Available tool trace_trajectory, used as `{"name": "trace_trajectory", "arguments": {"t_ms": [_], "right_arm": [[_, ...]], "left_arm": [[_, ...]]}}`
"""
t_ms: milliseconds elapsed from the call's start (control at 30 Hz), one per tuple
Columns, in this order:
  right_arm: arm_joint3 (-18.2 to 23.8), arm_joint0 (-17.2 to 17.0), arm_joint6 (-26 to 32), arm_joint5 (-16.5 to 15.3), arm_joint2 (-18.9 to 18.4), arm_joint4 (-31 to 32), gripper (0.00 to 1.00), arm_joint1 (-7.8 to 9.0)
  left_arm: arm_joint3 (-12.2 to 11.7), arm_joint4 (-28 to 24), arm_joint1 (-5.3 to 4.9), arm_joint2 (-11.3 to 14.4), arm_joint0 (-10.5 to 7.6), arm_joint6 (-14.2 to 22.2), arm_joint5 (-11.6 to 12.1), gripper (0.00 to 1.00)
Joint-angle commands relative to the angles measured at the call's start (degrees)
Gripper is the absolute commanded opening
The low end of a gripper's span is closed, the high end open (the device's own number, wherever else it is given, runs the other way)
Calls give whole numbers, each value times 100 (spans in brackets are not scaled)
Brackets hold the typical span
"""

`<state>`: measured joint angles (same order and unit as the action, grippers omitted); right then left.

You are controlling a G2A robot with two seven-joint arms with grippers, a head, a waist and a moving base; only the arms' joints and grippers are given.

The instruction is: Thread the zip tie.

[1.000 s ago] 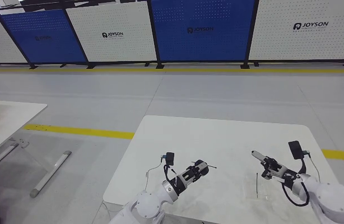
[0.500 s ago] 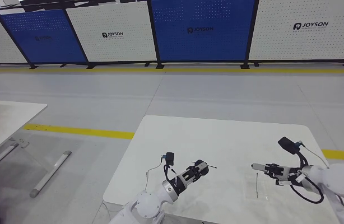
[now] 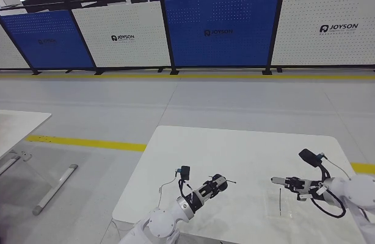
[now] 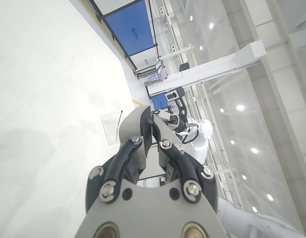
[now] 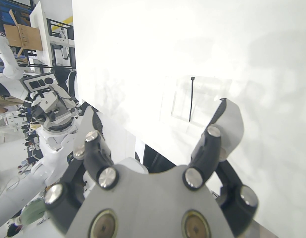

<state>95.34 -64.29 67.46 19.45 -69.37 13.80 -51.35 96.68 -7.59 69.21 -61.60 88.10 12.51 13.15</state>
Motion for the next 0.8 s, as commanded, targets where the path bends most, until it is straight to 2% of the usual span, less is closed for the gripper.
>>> {"name": "trace_trajectory", "arguments": {"t_ms": [0,233,333,767], "right_arm": [[180,1,46,-26,111,429,100,20],[519,244,714,-121,449,1339,100,60],[315,510,1144,-467,719,1326,100,23],[307,480,1062,-496,718,1291,100,19]], "left_arm": [[0,0,0,0,0,0,0,0],[0,0,0,0,0,0,0,0],[0,0,0,0,0,0,0,0],[0,0,0,0,0,0,0,0]]}}
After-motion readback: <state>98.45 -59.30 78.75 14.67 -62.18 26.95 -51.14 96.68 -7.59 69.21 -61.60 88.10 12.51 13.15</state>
